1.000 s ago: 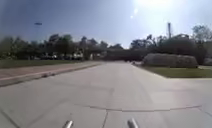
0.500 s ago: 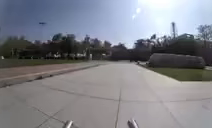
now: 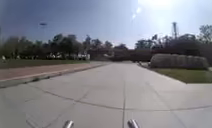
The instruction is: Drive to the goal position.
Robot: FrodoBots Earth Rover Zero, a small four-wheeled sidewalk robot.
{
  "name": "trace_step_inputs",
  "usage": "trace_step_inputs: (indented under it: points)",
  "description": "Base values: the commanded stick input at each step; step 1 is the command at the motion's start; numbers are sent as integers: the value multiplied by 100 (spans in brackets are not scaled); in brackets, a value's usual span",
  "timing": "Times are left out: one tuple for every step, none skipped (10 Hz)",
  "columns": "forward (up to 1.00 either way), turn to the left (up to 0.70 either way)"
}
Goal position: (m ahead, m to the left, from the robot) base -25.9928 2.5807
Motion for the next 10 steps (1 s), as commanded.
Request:
trace_step_inputs:
  points:
    - [100,0]
    - [100,0]
    - [100,0]
    - [100,0]
    - [100,0]
    - [89,0]
    - [0,0]
    - [0,0]
    - [0,0]
    - [0,0]
